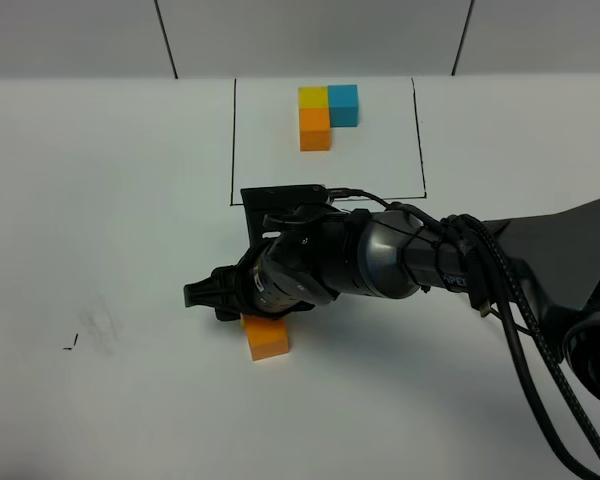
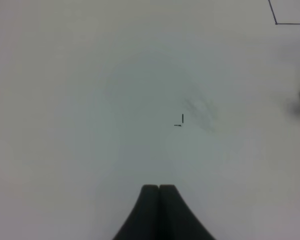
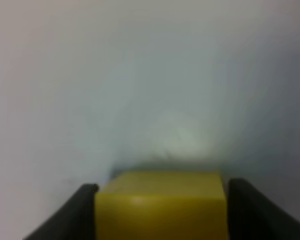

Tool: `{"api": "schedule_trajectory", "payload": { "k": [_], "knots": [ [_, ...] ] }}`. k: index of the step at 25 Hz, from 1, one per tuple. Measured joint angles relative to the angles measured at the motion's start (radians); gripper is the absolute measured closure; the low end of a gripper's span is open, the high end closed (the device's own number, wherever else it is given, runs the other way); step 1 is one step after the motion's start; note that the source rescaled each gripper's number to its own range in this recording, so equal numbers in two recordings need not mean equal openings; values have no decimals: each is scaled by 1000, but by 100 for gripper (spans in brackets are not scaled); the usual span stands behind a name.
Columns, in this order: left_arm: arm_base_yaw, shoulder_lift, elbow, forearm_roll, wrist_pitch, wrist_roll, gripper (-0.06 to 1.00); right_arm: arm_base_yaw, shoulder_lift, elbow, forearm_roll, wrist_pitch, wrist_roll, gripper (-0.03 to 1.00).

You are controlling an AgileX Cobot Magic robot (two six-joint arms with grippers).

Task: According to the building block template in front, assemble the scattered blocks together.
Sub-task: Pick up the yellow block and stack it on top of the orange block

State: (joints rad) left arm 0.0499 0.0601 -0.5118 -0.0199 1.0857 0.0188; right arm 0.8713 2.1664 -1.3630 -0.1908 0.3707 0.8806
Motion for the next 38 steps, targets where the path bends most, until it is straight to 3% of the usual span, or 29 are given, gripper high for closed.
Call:
{"api": "schedule_trajectory", "payload": {
  "k": [5,14,24,31,38],
  "knots": [
    [0,0,0,0,0,0,94,0,0,0,-5,-10,-65,1],
    [0,0,0,0,0,0,94,0,0,-2,-84,-27,-106,-3],
    [0,0,0,0,0,0,94,-3,-62,-166,-174,162,-158,-3],
    [0,0,0,0,0,0,94,-24,-77,-188,-252,292,-165,-3],
    [0,0,0,0,0,0,94,-76,-77,-188,-262,389,-173,8]
  ]
}}
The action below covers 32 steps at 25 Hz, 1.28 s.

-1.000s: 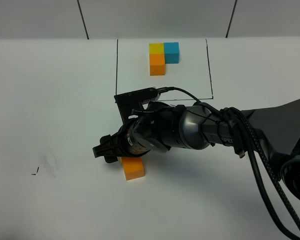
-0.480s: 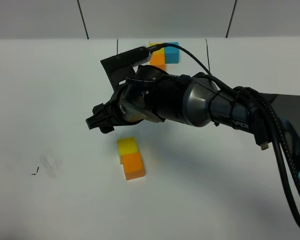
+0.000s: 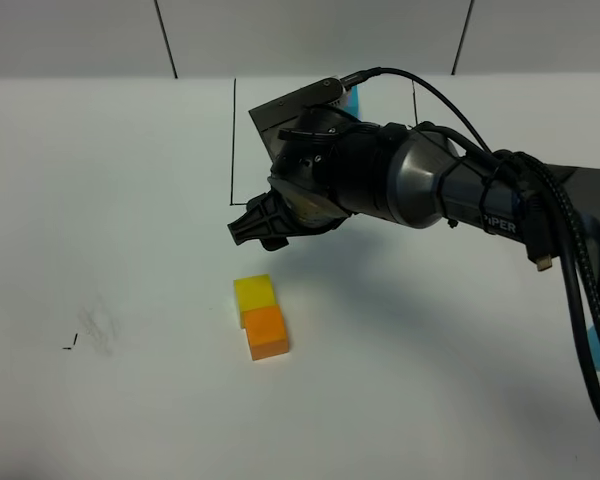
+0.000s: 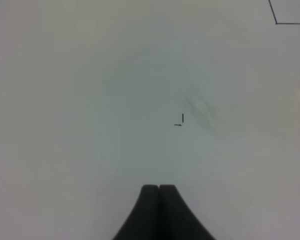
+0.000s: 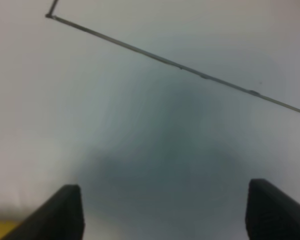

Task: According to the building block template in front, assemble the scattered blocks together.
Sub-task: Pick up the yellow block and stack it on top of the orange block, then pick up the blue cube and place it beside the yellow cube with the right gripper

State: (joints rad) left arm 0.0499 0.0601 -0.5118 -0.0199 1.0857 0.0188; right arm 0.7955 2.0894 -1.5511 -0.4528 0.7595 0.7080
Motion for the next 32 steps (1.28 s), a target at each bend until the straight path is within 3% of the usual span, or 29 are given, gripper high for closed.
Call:
{"api": "schedule_trajectory", "payload": {
  "k": [10,17,32],
  "knots": [
    [0,0,0,0,0,0,94,-88,-55,105,-19,33,-13,11],
    [0,0,0,0,0,0,94,-187,-193,305,-27,-34,-3,11],
    [0,0,0,0,0,0,94,-437,-504,741,-78,-61,68,11]
  ]
}}
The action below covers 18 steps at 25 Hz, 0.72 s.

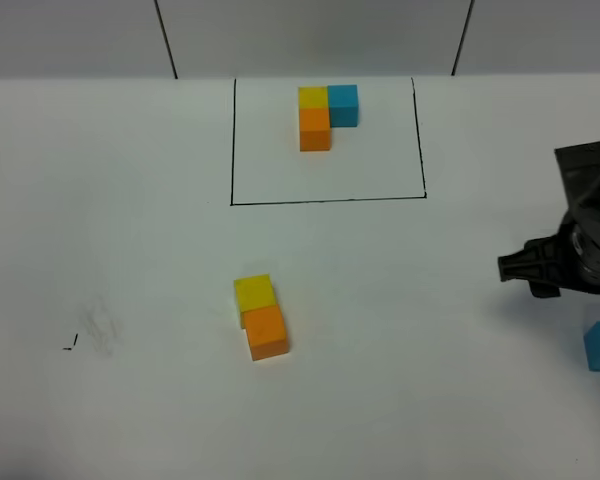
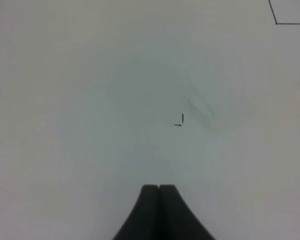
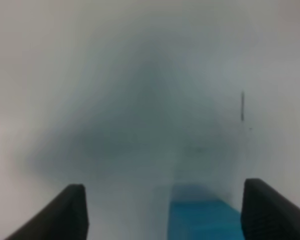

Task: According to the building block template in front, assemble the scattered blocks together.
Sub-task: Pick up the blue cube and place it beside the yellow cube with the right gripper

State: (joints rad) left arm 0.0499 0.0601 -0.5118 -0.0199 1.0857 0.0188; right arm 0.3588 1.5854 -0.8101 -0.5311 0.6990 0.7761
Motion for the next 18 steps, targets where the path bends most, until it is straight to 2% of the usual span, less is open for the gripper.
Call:
{"api": "schedule_trajectory", "payload": {
  "k": [5,11,18],
  "knots": [
    [0,0,0,0,0,0,94,-62,-58,92,-12,-12,1,11],
    [0,0,0,0,0,0,94,-72,-67,176,-48,-77,11,11],
    [0,0,0,0,0,0,94,-92,-69,235,-121,-138,88,11]
  ]
}}
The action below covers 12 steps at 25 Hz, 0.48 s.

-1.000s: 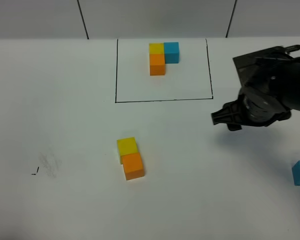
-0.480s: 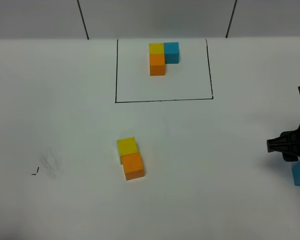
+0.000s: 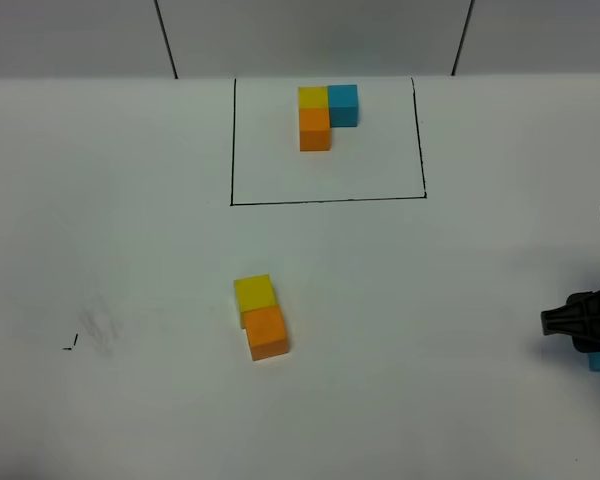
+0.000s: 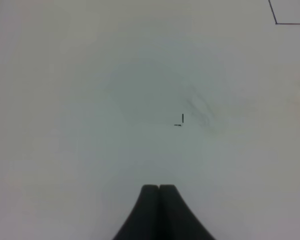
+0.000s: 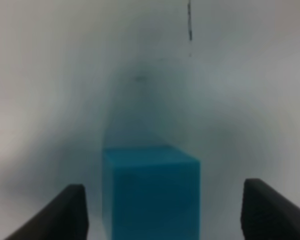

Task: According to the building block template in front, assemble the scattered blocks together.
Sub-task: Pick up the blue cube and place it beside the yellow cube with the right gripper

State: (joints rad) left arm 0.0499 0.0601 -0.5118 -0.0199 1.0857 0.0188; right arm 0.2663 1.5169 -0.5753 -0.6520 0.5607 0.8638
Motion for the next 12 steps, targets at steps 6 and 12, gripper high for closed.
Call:
{"api": "schedule_trajectory", "payload": {
  "k": [6,12],
  "knots": [
    [0,0,0,0,0,0,94,-38,14,32,-9,-70,11,11],
    [0,0,0,0,0,0,94,-41,98,35,-11,-130,14,11]
  ]
}}
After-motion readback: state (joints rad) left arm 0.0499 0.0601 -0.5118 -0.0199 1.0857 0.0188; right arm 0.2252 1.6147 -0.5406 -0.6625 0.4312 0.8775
